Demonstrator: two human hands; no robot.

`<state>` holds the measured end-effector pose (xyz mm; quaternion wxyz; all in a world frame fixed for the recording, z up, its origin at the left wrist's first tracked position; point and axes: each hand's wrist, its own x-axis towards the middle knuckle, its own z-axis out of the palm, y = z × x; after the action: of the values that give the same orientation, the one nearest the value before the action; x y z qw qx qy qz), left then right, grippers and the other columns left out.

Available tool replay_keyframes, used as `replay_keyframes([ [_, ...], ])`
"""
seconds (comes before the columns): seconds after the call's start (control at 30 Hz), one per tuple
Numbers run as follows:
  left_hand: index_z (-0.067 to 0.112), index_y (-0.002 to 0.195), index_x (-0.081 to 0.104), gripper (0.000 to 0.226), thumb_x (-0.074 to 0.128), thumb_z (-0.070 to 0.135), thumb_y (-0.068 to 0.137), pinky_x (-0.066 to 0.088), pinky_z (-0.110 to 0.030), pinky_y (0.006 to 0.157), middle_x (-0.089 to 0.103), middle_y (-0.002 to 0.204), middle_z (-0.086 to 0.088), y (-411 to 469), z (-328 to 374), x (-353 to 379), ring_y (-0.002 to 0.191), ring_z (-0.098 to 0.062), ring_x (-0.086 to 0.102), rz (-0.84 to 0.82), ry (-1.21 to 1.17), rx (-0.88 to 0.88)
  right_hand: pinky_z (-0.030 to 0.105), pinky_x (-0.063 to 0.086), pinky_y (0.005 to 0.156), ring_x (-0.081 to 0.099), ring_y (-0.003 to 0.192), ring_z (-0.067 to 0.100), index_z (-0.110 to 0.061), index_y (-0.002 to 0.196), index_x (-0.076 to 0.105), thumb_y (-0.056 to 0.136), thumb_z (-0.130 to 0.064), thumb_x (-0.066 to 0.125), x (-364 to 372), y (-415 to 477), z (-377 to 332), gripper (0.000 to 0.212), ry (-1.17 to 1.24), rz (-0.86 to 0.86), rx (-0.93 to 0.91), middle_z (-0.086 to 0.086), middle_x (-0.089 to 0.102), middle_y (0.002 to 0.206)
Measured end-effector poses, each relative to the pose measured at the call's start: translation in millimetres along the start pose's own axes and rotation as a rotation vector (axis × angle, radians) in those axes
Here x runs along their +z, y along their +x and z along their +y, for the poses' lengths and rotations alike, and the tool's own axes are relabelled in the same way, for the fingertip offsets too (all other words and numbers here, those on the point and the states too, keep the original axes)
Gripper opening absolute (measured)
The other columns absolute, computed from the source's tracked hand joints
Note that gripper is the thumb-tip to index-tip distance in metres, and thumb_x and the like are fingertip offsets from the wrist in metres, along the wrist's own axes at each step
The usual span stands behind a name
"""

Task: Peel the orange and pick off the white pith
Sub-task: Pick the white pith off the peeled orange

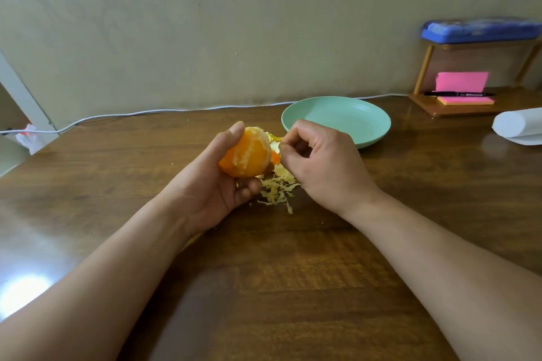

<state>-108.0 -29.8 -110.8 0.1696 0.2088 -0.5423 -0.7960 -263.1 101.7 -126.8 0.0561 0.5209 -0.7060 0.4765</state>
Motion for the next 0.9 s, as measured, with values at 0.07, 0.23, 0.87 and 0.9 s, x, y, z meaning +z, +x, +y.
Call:
replay_keyframes([
  [0.07,0.016,0.126,0.066,0.062,0.066,0.066,0.089,0.053,-0.024,0.053,0.072,0.101,-0.021,-2,2,-1,0.059,-0.021,0.059,-0.020,-0.040,-0.032,0.043,0.058,0.063,0.067,0.070,0.012,-0.027,0.092,0.072,0.105,-0.032,0.066,0,0,1,0.015,0.005,-0.013,0.007,-0.011,0.070,0.075],
  [0.23,0.015,0.120,0.071,0.063,0.062,0.070,0.090,0.054,-0.022,0.052,0.071,0.101,-0.021,-4,5,-2,0.058,-0.020,0.060,-0.026,-0.111,-0.080,0.035,0.061,0.069,0.069,0.078,0.007,-0.029,0.121,0.072,0.105,-0.031,0.067,0,-3,-8,0.017,-0.060,-0.045,-0.021,-0.016,0.073,0.095],
  [0.87,0.008,0.129,0.068,0.075,0.062,0.073,0.092,0.058,-0.022,0.053,0.070,0.092,-0.012,-1,2,5,0.063,-0.017,0.063,0.098,-0.006,-0.030,0.035,0.051,0.059,0.059,0.070,0.012,-0.026,0.098,0.070,0.098,-0.049,0.066,1,-5,-23,0.023,-0.375,-0.018,-0.246,-0.012,0.066,0.081],
  [0.9,0.008,0.131,0.067,0.076,0.063,0.073,0.091,0.059,-0.023,0.053,0.071,0.092,-0.012,-1,2,5,0.064,-0.017,0.063,0.107,0.004,-0.025,0.036,0.050,0.059,0.060,0.070,0.014,-0.025,0.097,0.069,0.099,-0.048,0.065,1,-4,-22,0.024,-0.401,-0.023,-0.260,-0.011,0.066,0.081],
])
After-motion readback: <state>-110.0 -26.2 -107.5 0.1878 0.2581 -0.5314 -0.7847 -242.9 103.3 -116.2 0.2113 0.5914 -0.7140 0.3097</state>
